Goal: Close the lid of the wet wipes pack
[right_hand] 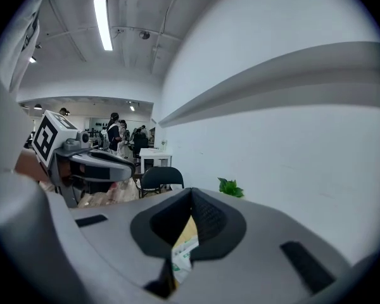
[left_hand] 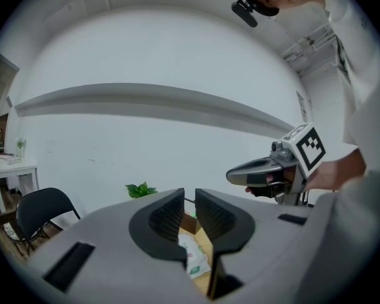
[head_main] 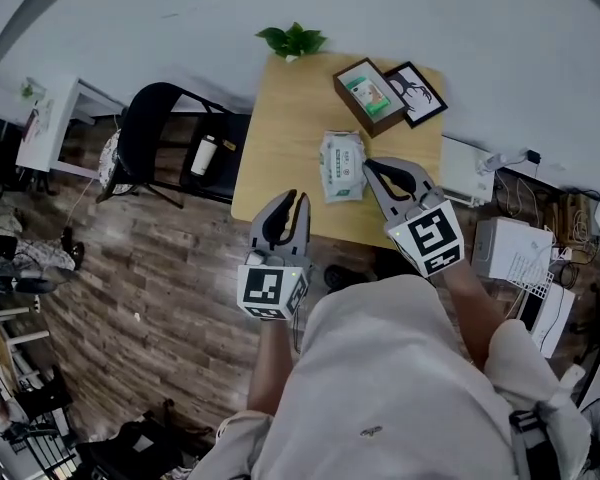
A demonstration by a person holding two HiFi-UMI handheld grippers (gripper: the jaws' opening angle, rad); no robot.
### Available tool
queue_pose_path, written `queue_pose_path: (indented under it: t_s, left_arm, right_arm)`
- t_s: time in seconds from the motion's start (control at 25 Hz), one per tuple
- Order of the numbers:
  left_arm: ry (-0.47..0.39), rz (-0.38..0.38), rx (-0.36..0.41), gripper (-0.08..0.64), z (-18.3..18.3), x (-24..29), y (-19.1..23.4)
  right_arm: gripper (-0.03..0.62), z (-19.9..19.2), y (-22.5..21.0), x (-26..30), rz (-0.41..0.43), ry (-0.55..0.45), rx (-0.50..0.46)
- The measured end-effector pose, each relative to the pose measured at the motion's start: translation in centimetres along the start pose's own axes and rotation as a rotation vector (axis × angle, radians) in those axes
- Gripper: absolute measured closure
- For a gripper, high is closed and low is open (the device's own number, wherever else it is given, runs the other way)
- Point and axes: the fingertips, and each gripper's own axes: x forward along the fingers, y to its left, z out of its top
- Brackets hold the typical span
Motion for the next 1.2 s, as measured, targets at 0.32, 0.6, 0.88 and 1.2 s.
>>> queue_pose_path:
  t_s: [0.32, 0.6, 0.88, 1.2]
  left_arm:
    - [-0.019, -0.006, -0.009, 0.535, 0.6, 0.1, -0.4]
    - [-0.018, -0.008, -0.012, 0.546, 0.5, 0.1, -0.7]
    - [-0.015, -0.003, -0.018, 0.549, 0.3, -0.1, -0.8]
    - [-0.018, -0.005, -0.018, 0.549, 0.4, -0.5, -1.0]
  right_arm:
    - [0.592, -0.1, -0.5, -1.8, -0.003, -0.011, 0.03]
    - [0.593, -0.5, -0.4, -2.2, -0.003, -0.006, 0.033]
    - [0.594, -0.5, -0.1, -2.3, 0.001, -0.001, 0.024]
    - [0.594, -0.4, 0.3, -2.5, -0.002, 0.002, 0.012]
